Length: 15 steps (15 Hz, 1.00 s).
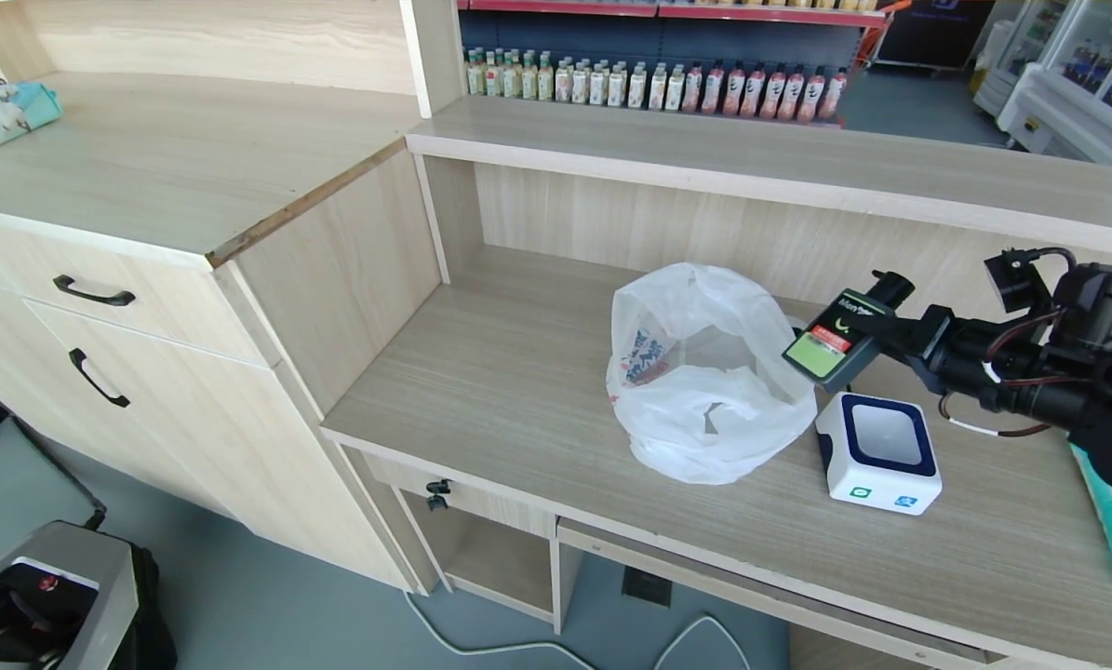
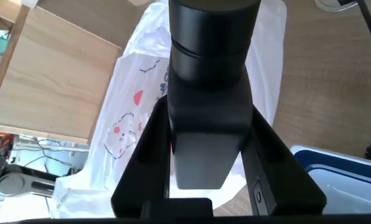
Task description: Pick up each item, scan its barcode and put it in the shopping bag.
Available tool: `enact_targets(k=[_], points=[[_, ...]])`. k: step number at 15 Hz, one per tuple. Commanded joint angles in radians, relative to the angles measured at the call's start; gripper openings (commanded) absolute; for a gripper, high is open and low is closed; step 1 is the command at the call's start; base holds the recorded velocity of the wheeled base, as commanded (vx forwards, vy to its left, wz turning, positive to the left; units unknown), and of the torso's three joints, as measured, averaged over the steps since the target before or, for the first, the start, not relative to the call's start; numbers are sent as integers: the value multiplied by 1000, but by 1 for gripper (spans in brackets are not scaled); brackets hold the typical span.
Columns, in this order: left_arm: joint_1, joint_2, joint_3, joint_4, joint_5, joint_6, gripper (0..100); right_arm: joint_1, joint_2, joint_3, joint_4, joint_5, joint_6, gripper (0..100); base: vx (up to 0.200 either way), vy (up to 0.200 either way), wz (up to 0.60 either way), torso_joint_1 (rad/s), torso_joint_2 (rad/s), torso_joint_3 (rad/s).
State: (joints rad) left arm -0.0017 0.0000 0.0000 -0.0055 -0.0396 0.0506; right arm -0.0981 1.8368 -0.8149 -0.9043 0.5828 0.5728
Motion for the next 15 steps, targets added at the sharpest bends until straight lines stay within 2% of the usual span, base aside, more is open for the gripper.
enact_targets(k=[1, 9, 15], points=[[0, 0, 0, -1, 0, 0, 100, 5, 32, -36, 27, 2, -2, 0, 0, 0, 0, 0, 0, 0], [2, 0, 0, -1, 0, 0, 100, 23, 38, -47, 76, 12, -44, 0, 0, 0, 0, 0, 0, 0], [2, 0, 0, -1, 0, 0, 100, 23, -77, -30, 87, 14, -68, 0, 0, 0, 0, 0, 0, 0]])
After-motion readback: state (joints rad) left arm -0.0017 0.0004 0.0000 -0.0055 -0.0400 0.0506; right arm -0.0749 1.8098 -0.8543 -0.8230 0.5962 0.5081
